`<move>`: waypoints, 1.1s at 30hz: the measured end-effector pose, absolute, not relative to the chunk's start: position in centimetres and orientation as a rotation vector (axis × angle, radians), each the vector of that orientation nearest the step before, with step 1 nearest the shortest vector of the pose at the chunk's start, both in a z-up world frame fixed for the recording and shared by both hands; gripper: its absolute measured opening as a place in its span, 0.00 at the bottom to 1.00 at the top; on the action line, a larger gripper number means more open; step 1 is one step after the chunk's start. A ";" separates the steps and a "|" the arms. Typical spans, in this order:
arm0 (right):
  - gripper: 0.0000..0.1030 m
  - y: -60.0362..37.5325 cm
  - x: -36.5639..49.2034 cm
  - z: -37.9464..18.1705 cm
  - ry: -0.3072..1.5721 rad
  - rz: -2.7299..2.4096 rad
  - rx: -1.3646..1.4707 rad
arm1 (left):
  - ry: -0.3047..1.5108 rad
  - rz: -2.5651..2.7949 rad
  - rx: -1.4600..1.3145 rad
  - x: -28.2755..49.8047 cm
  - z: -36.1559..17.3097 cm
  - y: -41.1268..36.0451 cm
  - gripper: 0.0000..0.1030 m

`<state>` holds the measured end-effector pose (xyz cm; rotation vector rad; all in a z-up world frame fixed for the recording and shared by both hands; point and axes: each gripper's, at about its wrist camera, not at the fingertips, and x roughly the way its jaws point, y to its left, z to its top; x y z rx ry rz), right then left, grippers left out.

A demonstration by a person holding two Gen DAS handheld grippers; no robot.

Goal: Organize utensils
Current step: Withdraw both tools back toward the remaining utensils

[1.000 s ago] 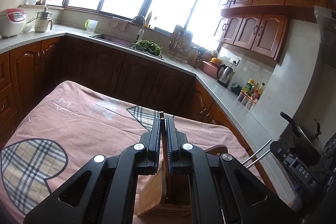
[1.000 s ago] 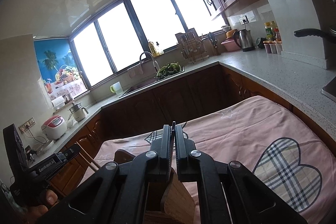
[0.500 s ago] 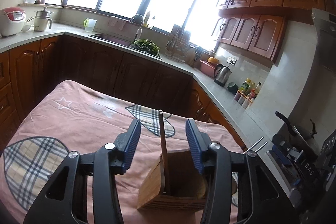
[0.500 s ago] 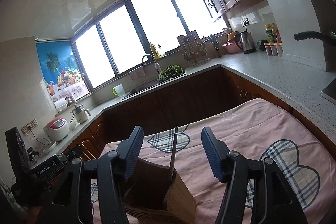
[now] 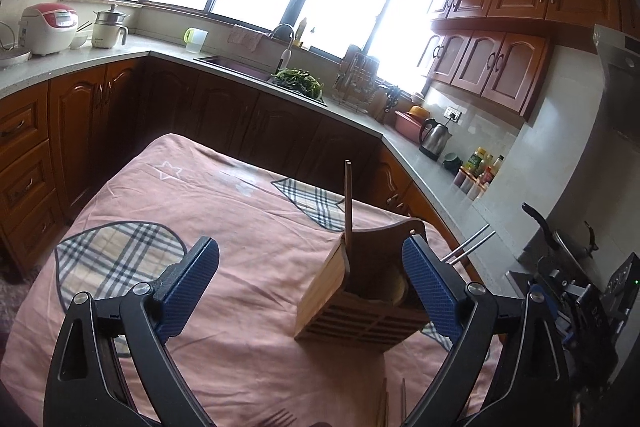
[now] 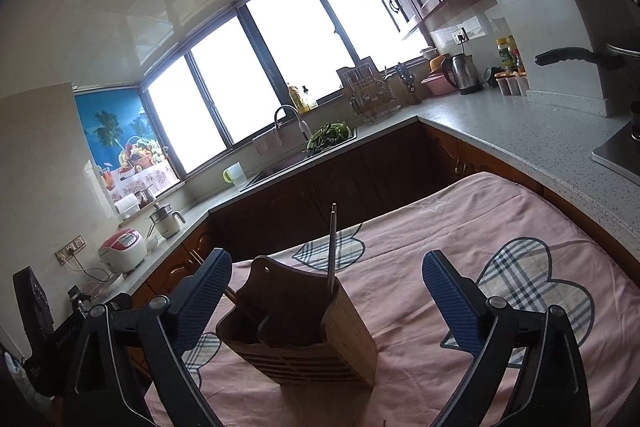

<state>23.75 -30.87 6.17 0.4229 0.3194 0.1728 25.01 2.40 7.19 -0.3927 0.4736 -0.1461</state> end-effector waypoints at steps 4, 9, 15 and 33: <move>0.95 -30.6 21.9 5.8 0.344 0.180 0.422 | 0.497 -0.136 -0.389 22.9 6.7 3.0 0.92; 0.95 -30.2 19.6 5.4 0.362 0.185 0.412 | 0.526 -0.129 -0.395 20.6 6.0 3.8 0.92; 0.95 -30.1 17.3 4.6 0.389 0.184 0.407 | 0.563 -0.116 -0.390 18.3 4.8 4.6 0.92; 0.95 -29.2 14.1 2.0 0.461 0.189 0.397 | 0.675 -0.103 -0.351 13.4 1.1 4.9 0.92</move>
